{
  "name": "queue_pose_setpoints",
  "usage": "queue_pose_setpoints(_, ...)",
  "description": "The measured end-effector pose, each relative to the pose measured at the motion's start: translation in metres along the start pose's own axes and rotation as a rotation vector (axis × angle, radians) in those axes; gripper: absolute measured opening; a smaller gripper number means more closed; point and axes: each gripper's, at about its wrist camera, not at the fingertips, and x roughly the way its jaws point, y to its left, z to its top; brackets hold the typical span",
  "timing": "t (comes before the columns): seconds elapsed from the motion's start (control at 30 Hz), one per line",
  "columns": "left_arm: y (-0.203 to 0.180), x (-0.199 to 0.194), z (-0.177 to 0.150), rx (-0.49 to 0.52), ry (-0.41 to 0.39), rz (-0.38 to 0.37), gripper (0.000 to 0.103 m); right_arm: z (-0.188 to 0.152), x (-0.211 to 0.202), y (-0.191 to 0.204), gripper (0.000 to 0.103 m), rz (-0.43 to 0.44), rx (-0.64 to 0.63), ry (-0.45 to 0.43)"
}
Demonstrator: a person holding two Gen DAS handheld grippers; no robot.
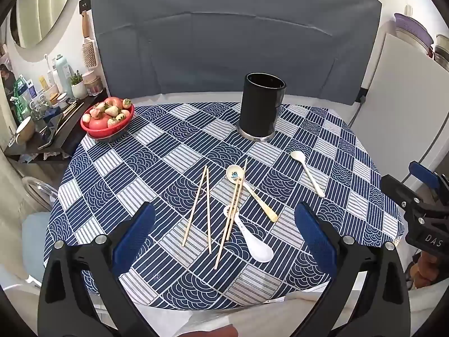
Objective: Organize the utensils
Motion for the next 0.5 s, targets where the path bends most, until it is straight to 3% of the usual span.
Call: queue_pose_setpoints(0.5, 0.0021, 0.0039, 0.0005, -0.004, 0.003, -0.001, 0.097, 0.0011, 0.0042, 0.0074, 0.095, 0.002, -0.019, 0.001)
